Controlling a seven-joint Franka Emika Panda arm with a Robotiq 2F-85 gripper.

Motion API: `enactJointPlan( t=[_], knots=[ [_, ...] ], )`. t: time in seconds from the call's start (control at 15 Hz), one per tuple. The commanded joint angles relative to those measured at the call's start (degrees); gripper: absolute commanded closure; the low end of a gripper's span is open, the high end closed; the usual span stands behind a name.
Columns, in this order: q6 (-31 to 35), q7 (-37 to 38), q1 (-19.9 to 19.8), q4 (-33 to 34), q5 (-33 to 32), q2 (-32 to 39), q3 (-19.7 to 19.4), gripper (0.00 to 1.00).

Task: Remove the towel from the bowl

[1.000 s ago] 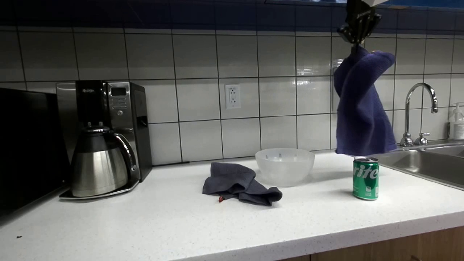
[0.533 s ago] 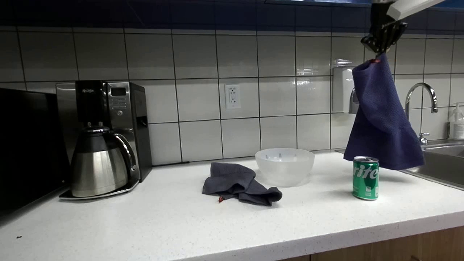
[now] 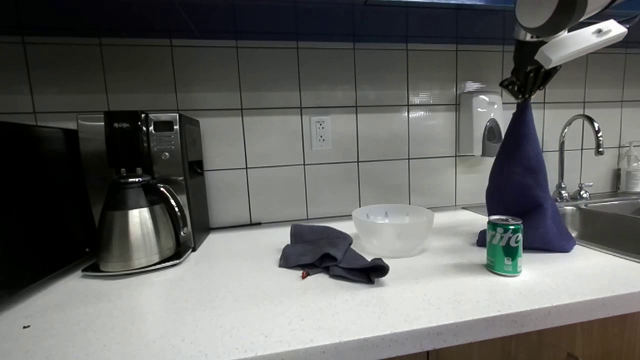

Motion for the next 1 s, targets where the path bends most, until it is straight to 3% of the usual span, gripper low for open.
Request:
enactJointPlan(
  t=[0.0, 0.73, 0.8, 0.93],
  knots=[
    [3.65, 2.19, -1.06, 0.02, -2.73, 3.20, 0.33, 0.99],
    [2.67, 5.67, -0.91, -0.80, -5.24, 7.88, -0.42, 0.99],
    [1.99, 5.05, -0.62, -1.15, -4.41, 7.83, -0.51, 0.72],
    [0.64, 3.93, -0.10, -2.01, -3.55, 7.28, -0.35, 0.65]
  ],
)
